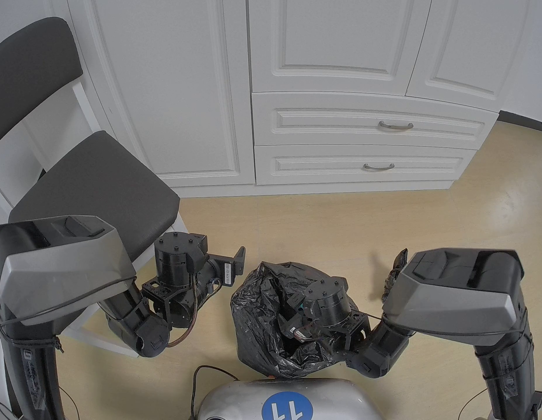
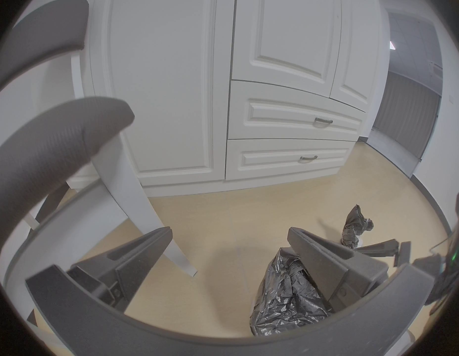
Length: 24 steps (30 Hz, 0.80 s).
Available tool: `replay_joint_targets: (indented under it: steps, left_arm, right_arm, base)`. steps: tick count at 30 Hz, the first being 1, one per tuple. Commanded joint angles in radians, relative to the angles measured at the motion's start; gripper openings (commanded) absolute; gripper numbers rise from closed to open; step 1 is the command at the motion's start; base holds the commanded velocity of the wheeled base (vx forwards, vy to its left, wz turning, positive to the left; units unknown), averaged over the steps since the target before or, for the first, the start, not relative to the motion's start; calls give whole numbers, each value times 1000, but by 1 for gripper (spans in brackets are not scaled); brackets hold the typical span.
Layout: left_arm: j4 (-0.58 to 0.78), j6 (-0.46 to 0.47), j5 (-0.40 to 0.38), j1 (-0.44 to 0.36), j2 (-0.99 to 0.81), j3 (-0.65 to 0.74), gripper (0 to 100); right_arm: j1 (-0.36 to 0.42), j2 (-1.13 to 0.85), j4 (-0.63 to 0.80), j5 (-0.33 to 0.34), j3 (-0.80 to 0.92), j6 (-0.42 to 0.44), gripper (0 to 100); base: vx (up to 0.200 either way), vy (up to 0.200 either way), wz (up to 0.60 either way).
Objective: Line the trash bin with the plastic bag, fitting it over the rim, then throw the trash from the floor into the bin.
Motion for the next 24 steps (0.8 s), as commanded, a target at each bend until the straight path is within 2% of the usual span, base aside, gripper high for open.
replay_joint_targets:
  steps: [1,5,6,11,24]
  left_arm:
    - [-36,17,30,-37,-39,44,100]
    - [-37,30,31,-48,-47,47,100]
    - [-37,32,31,-53,-53,52,100]
    - [-62,32,31,-59,-67,67,100]
    - [-129,33,31,-53,-63,102,100]
  right_arm:
    - [-27,86,-94,-47,-43,-59,100]
    - [-63,44,-87,-47,-40,-64,100]
    - [-95,46,-85,-47,-48,-76,100]
    - [-150,53,-85,-47,-74,-128,100]
    - [-248,-23,-87,-50,-157,-121,100]
  base:
    - [0,0,0]
    - [0,0,0]
    - [0,0,0]
    - [0,0,0]
    - [0,0,0]
